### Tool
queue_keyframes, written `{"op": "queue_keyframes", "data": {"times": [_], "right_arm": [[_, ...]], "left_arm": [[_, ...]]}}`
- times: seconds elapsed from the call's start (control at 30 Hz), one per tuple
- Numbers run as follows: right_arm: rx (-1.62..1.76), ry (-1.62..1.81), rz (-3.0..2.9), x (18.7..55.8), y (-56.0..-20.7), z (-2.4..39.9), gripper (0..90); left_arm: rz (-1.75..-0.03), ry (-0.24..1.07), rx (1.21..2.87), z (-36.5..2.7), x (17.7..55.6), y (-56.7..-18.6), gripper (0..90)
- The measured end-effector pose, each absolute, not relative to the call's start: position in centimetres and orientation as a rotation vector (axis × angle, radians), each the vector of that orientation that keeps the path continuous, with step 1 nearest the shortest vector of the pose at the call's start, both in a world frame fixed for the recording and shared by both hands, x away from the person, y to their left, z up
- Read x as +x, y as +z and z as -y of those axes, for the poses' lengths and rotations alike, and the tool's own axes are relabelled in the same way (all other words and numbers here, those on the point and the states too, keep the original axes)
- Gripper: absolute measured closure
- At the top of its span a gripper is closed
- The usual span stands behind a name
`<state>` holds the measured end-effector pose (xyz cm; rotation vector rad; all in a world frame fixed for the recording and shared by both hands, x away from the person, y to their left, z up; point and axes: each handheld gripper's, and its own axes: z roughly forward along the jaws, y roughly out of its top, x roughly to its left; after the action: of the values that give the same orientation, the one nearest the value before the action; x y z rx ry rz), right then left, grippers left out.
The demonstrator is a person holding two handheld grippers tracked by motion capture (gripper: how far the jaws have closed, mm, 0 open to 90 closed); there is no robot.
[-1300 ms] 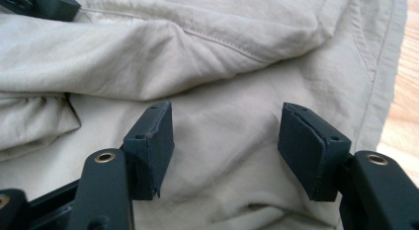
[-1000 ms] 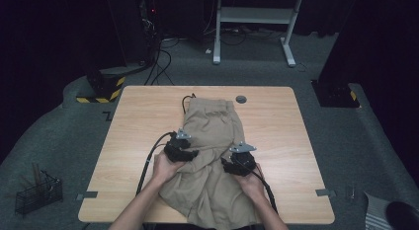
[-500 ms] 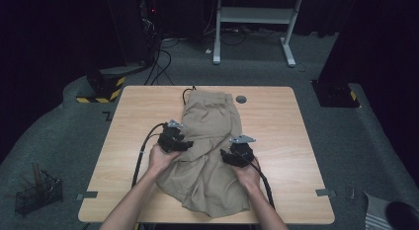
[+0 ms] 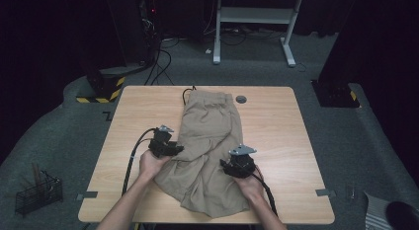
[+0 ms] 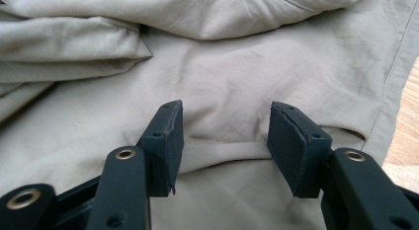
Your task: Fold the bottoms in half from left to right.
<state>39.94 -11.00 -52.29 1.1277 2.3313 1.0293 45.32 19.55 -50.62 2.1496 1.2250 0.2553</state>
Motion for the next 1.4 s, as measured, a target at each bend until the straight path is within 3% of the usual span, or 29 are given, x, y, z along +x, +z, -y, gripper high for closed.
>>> {"op": "queue_keyframes", "data": {"times": [0.23,0.3,0.57,0.83,1.03,1.23,1.4], "right_arm": [[1.092,1.006,-2.326,39.8,-52.4,10.8,48.4],[1.091,1.006,-2.326,39.8,-52.4,10.8,48.4],[1.092,1.005,-2.327,39.9,-52.4,10.8,47.8],[1.108,1.005,-2.325,40.0,-52.4,10.7,46.8],[1.106,1.006,-2.326,40.1,-52.4,10.7,46.1],[1.092,1.038,-2.305,39.4,-52.1,10.7,44.3],[1.045,1.054,-2.351,38.3,-51.7,10.4,43.6]], "left_arm": [[-1.206,0.299,2.192,-19.3,45.0,-50.5,87.5],[-1.193,0.302,2.193,-19.3,44.8,-50.2,89.3],[-1.061,0.205,2.051,-18.7,43.0,-47.2,90.0],[-0.960,0.142,2.027,-16.1,42.3,-45.5,89.9],[-0.977,0.224,2.112,-15.3,41.8,-46.6,88.6],[-0.942,0.290,2.131,-15.1,40.9,-46.3,77.9],[-0.967,0.284,2.141,-14.8,41.1,-47.4,82.1]]}}
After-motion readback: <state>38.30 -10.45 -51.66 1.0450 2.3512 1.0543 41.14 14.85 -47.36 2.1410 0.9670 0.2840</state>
